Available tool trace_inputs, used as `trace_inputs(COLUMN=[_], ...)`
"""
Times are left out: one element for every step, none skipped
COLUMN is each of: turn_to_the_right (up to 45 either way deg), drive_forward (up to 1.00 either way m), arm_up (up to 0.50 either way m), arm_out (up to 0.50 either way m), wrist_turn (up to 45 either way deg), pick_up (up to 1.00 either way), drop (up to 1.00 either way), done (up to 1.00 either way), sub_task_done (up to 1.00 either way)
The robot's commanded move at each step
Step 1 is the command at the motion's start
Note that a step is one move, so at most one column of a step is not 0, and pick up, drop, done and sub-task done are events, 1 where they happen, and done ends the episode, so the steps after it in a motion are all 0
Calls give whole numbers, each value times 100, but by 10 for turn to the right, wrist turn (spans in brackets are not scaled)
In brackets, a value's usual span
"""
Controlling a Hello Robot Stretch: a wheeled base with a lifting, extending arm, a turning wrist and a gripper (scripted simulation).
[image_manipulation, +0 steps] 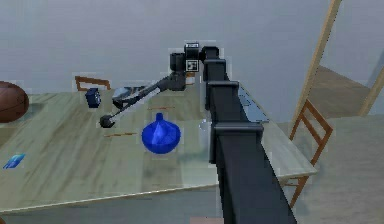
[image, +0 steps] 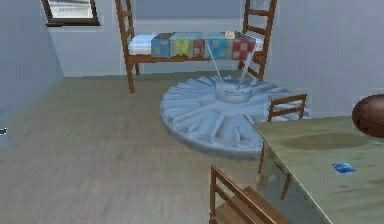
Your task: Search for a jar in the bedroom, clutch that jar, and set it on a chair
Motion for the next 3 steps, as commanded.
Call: trace_inputs(turn_to_the_right=[0,0,0], drive_forward=[0,0,0], arm_up=[0,-26,0], arm_out=[0,0,0], wrist_turn=[450,0,0], pick_up=[0,0,100], drop=[0,0,0], done=[0,0,0], sub_task_done=[0,0,0])
